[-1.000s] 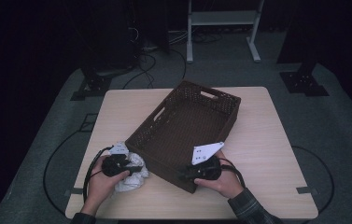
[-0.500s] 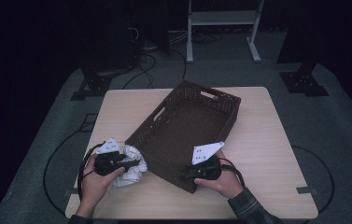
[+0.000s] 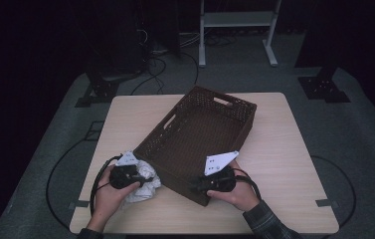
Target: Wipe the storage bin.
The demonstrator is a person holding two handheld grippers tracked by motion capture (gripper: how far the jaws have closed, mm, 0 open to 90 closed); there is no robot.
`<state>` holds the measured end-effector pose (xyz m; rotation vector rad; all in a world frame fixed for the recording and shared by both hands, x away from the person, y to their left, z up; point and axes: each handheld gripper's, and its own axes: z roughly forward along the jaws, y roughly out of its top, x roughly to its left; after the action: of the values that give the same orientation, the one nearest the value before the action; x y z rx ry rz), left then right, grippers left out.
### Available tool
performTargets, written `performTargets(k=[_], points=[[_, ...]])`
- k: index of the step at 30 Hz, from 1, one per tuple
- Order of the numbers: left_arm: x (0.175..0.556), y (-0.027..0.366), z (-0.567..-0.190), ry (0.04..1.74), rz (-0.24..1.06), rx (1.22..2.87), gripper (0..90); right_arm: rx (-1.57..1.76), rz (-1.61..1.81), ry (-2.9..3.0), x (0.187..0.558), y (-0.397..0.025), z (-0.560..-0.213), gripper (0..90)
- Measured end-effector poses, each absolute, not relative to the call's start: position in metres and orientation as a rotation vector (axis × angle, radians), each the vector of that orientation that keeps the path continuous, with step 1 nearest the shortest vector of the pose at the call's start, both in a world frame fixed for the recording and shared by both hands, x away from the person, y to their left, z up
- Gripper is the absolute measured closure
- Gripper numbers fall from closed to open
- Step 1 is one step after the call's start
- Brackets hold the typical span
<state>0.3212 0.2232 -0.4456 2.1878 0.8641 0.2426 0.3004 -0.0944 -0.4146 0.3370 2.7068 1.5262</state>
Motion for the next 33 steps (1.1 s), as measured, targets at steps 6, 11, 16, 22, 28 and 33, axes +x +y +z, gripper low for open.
performTargets(k=[6,11,16,22,28,33], points=[[0.324,0.218,-0.455,0.864,0.231,2.245,67.4,0.337,1.526,2.707,0.3,-0.094,-0.415,72.2],[0.324,0.213,-0.463,0.867,0.206,2.287,67.5,0.338,1.526,2.709,0.301,-0.094,-0.414,72.2],[0.321,0.209,-0.464,0.849,0.216,2.303,67.7,0.336,1.525,2.71,0.301,-0.095,-0.414,72.2],[0.316,0.215,-0.449,0.828,0.227,2.237,68.2,0.337,1.526,2.711,0.301,-0.095,-0.414,72.1],[0.309,0.218,-0.432,0.795,0.249,2.155,68.4,0.338,1.525,2.712,0.301,-0.095,-0.414,72.1],[0.304,0.219,-0.422,0.77,0.285,2.119,68.5,0.34,1.527,2.712,0.301,-0.095,-0.414,72.1]])
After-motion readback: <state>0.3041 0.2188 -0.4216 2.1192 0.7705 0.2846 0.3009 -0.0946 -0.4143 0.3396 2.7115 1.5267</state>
